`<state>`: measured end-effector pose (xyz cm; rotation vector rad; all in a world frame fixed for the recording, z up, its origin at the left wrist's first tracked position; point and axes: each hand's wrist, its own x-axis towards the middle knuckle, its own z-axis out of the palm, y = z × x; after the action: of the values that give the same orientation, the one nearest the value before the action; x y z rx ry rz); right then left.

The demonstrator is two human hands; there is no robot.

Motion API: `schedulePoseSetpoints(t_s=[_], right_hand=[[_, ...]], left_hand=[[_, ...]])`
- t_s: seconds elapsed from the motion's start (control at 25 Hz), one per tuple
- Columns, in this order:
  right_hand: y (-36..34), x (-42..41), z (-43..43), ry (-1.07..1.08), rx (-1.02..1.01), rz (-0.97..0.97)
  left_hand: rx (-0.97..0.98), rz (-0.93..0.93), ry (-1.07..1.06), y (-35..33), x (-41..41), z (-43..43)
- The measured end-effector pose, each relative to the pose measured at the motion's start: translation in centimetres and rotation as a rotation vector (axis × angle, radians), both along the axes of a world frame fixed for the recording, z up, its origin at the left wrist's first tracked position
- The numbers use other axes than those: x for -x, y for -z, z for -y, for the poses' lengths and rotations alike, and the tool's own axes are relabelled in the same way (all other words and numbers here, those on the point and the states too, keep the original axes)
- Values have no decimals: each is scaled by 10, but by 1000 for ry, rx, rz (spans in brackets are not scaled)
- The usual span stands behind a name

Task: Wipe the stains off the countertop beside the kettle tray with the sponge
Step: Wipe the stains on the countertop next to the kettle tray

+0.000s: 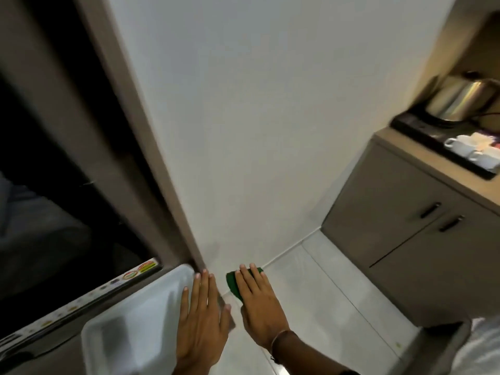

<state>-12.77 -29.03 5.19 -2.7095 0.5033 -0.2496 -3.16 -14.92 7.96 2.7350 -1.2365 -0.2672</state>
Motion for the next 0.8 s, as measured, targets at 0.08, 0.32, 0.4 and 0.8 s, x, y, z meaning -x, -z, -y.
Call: schedulePoseSetpoints(t_s=[0.08,0.32,0.4,0.8], right_hand=[[-4,37,51,138,5,10],[-21,153,230,525,27,27],[-28,197,296,632,20,21],[-99,397,549,957,38,-8]], left_hand=[[36,-10,103,-8,16,50],[147,27,401,-20,86,235],[183,23,461,-21,115,308],[210,39,863,-46,265,636]])
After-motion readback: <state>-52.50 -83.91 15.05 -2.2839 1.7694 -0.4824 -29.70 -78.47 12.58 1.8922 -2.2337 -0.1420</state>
